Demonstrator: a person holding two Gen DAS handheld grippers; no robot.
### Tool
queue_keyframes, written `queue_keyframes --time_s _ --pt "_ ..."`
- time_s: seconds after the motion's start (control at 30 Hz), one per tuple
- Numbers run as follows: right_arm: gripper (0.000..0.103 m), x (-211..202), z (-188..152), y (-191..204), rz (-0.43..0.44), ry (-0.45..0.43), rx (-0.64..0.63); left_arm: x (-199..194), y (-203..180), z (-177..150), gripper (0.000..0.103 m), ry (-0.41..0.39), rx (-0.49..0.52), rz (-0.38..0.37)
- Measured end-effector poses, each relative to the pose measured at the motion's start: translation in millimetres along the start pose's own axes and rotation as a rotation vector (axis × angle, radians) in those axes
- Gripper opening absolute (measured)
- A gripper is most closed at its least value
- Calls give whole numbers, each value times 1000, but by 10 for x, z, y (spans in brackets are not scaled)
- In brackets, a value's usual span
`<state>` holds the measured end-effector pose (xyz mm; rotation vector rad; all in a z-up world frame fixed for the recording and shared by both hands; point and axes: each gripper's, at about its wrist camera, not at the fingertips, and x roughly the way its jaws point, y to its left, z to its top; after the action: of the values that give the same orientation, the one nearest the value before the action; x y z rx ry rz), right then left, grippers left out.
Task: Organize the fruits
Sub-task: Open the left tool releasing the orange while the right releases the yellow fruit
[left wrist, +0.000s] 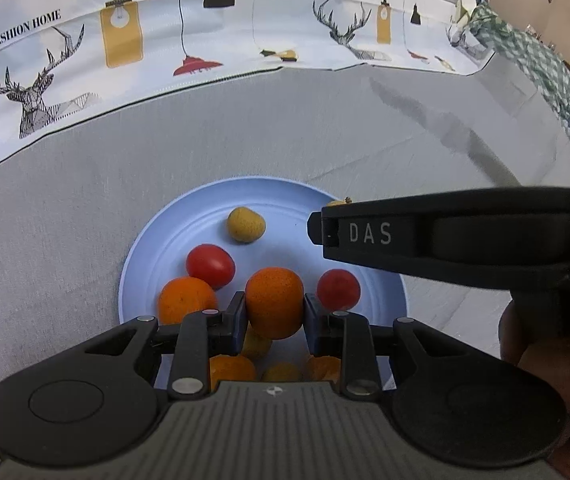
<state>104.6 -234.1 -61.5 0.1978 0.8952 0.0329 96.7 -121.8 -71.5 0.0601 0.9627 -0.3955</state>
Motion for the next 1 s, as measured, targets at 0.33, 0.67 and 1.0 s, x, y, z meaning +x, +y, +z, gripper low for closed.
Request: queue_keyframes --time_s 0.33,0.67,1.0 --pt "27 64 -10 6 -23 31 -7 17 37 4 32 19 0 21" --pt "47 136 -61 -3 3 73 -2 -108 119 -14 34 -2 -14 37" --pt "73 -183 -117 -35 64 11 -10 -820 233 -212 59 -120 -57 101"
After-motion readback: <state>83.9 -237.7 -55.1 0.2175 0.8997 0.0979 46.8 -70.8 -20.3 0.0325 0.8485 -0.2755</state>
